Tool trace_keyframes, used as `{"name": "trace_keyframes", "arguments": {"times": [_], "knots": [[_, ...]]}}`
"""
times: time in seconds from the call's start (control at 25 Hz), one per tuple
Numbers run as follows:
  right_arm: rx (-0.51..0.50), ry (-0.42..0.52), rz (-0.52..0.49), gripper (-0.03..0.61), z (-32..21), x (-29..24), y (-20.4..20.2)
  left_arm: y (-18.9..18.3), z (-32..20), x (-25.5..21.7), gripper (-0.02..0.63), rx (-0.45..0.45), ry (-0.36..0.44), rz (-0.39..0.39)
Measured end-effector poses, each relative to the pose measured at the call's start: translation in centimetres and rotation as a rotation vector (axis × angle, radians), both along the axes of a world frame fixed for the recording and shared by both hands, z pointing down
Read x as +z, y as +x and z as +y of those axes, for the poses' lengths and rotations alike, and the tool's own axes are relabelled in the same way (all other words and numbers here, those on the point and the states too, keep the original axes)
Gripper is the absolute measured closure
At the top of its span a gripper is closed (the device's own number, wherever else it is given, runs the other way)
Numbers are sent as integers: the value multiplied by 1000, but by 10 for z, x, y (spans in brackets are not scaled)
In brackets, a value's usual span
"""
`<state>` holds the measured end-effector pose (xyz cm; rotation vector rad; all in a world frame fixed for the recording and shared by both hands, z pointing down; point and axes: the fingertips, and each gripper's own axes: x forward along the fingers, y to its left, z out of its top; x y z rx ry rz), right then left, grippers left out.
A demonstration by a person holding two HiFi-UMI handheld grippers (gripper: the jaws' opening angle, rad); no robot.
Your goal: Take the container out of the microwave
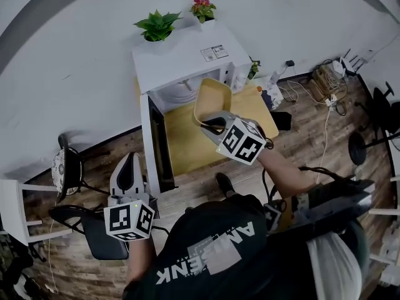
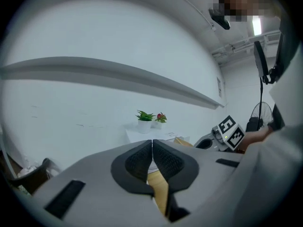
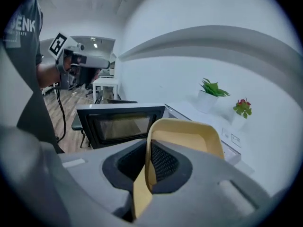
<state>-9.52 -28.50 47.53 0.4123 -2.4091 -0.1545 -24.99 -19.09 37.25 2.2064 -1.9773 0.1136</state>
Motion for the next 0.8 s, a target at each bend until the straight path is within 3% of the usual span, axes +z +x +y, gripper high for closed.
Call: {"name": "trace_keyframes", "arguments": {"times": [0.12, 0.52, 0.8], "knots": [[33, -15, -56, 551, 7, -23, 6, 7, -2, -7, 611, 27, 9, -62], [73, -21, -145, 552, 23, -85, 20, 13, -13, -25, 612, 85, 4, -3], [72, 16, -157, 552, 22, -103, 25, 16, -18, -34, 612, 98, 9, -37]]}}
